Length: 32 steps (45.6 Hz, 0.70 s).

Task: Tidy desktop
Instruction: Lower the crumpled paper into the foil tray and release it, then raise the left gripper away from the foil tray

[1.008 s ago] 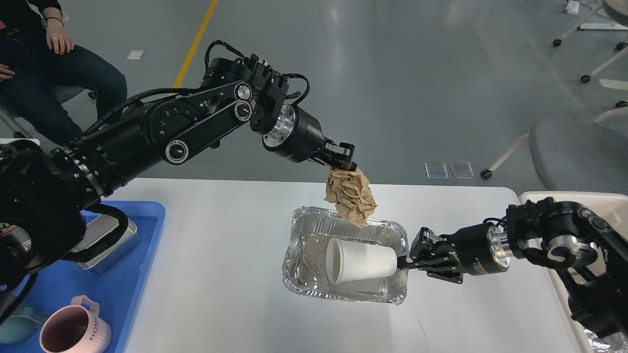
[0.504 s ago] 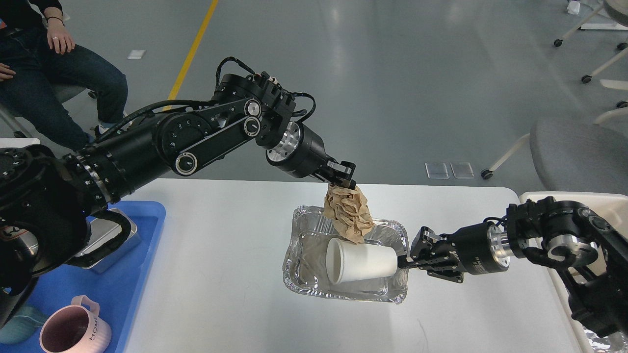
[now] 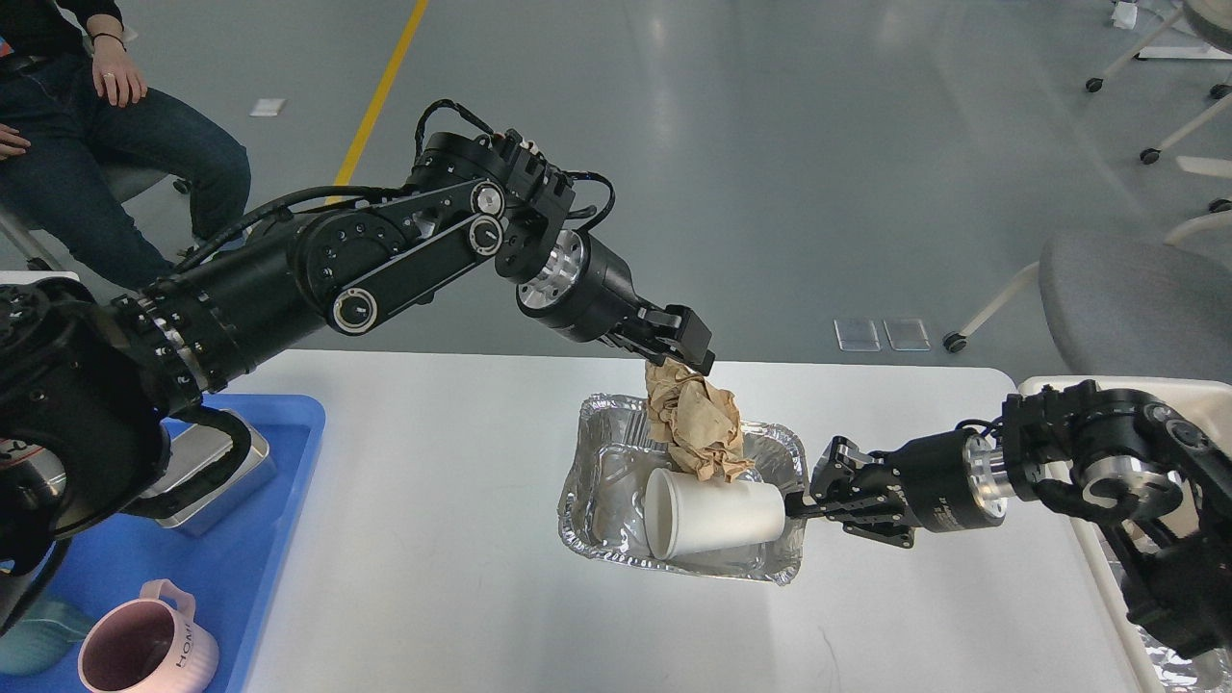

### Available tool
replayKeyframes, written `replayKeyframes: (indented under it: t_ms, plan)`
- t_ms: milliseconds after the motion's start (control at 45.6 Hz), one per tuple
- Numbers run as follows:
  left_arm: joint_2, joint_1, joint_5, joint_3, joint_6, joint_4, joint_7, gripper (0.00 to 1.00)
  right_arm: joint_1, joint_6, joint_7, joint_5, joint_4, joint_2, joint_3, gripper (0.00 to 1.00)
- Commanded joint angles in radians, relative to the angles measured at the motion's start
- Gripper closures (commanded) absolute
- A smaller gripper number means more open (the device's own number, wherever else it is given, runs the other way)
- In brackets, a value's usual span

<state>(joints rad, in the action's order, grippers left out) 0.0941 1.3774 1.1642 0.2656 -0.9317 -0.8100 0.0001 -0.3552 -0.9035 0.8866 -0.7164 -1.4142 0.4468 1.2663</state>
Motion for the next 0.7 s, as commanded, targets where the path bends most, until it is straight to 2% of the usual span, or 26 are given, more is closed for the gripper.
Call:
replayKeyframes:
  t_ms: [0, 153, 241, 285, 504, 679]
  plan:
    - [0.007, 0.003, -0.001, 0.004, 0.001, 0.003, 0.001, 0.35, 0.001, 0.0, 0.0, 0.0, -0.002, 0.003, 0.005, 1.0]
    - [0.048, 0.008, -0.07, 0.02, 0.017, 0.006, 0.006, 0.17, 0.001, 0.0, 0.0, 0.002, -0.002, 0.003, 0.013, 1.0]
    - [0.087, 0.02, -0.116, 0.02, 0.031, 0.006, 0.008, 0.12, 0.002, 0.0, 0.0, 0.002, -0.002, 0.003, 0.013, 1.0]
    - [0.114, 0.025, -0.144, 0.02, 0.063, 0.008, 0.009, 0.08, 0.002, 0.0, 0.0, 0.002, -0.002, 0.003, 0.013, 1.0]
    - [0.196, 0.016, -0.288, 0.038, 0.195, 0.009, 0.02, 0.04, 0.013, -0.002, 0.0, 0.002, -0.003, 0.004, 0.016, 1.0]
    - [0.262, -0.017, -0.415, 0.041, 0.266, 0.008, 0.008, 0.03, 0.015, -0.002, 0.0, 0.002, -0.003, 0.004, 0.022, 1.0]
